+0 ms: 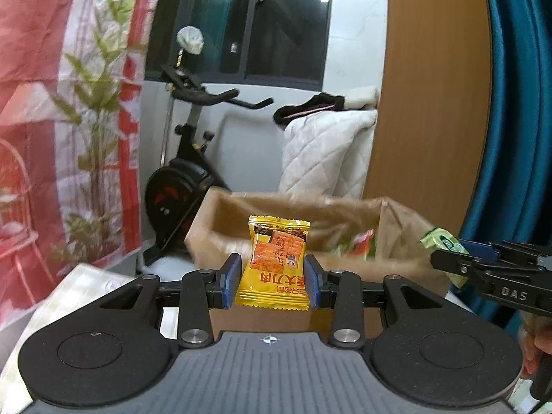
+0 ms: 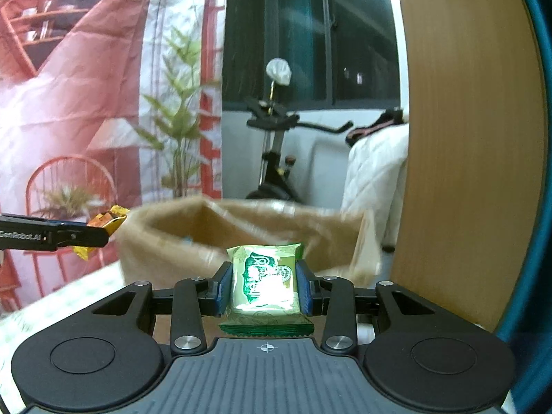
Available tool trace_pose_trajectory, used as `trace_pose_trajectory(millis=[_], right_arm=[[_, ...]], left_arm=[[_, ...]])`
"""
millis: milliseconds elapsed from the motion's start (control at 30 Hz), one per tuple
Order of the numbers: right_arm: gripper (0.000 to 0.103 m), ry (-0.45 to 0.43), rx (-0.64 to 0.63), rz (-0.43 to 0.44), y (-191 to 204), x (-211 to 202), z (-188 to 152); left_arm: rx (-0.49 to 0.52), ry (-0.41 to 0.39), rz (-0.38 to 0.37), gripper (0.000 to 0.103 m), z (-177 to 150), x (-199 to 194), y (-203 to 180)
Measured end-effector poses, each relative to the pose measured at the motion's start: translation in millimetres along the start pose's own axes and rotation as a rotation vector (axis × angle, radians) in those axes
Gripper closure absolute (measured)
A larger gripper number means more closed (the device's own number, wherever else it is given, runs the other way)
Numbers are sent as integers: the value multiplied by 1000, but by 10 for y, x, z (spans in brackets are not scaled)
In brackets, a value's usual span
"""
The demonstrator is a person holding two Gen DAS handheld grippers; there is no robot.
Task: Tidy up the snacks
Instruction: 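Carry both packets over the box and open both grippers to drop them inside, then move both grippers back to the remaining snacks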
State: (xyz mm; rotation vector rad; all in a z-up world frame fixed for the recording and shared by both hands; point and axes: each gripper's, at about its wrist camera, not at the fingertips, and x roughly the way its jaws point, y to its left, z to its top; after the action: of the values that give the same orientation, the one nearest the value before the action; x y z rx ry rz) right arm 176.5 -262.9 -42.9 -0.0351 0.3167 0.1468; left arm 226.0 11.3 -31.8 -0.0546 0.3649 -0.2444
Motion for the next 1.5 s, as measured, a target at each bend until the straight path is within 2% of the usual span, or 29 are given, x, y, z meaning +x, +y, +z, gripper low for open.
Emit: trace_pose_trajectory(millis=[167,300,467,533,567,600,700,800,867,1000,1200,1500], right_arm=[[68,-21,-19,-26,-128,297,271],[68,25,-6,-74,-235,650,316],[67,98,31,-125,-333,938,205],[59,111,41,-129,-338,973,139],[55,108,43,-131,-345,967,127],[49,100,45,-130,-326,924,84],[42,88,60,-108,-313,858,55],[36,84,52,-98,-266,761,59],[33,79,58,-87,-232,680,62],[28,65,83,-74,-176,485,77],[26,60,89,-61,-70,206,68],[26,65,126,-44,67,-181,-115]], left_arm=[[30,4,4,62,224,339,-55],[30,44,-3,62,326,706,-85],[80,108,-5,61,244,997,-177],[101,153,-27,58,192,1078,-191],[104,173,-35,52,174,1106,-185],[107,186,-46,49,153,1109,-176],[127,171,-65,42,121,1017,-170],[140,173,-56,36,112,900,-172],[138,168,-40,29,131,830,-160],[111,155,-30,29,149,599,-72],[72,145,6,29,172,246,27],[46,164,27,29,-65,-192,170]])
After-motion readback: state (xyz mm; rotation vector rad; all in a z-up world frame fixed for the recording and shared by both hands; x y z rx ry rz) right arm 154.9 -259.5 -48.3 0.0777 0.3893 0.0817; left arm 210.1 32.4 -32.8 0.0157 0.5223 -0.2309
